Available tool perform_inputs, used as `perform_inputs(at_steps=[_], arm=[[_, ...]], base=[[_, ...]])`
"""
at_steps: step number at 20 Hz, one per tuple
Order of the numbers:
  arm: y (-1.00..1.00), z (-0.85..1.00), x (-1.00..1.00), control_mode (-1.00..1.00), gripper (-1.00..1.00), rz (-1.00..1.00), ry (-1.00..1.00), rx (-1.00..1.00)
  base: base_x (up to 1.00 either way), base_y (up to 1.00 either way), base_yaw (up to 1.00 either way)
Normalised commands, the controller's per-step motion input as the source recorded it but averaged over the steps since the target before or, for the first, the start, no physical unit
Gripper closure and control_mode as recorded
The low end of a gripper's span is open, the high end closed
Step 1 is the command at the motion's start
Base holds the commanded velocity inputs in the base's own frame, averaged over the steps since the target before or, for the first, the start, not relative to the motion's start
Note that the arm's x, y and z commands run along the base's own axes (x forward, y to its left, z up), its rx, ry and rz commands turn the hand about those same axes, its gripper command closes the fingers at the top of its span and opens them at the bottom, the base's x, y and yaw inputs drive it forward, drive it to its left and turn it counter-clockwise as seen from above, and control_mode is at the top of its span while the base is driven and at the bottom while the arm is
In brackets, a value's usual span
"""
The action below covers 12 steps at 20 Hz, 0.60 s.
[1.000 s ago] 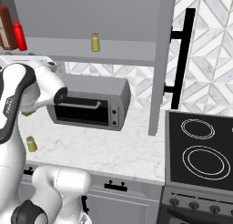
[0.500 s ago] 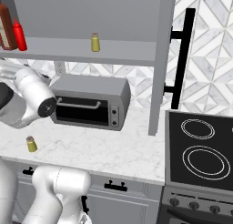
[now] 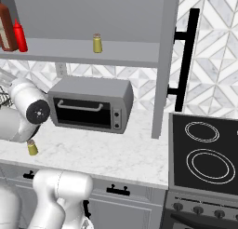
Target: Put the shaker and condiment bottle from the counter next to their counterparts in the cabinet.
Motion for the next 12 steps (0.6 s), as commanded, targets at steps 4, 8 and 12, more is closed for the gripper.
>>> perform_inputs(at_steps=[4,8,12], arm=[[-0.11,-0.40,-0.21,-1.00,-1.00,0.00,0.17,0.00],[-0.03,-0.50,-0.14,-1.00,-1.00,0.00,0.14,0.00],[0.00,-0.78,-0.02,-1.00,-1.00,0.00,0.02,-0.07]], base=[[0.00,0.00,0.00],[0.00,0.00,0.00],[0.00,0.00,0.00]])
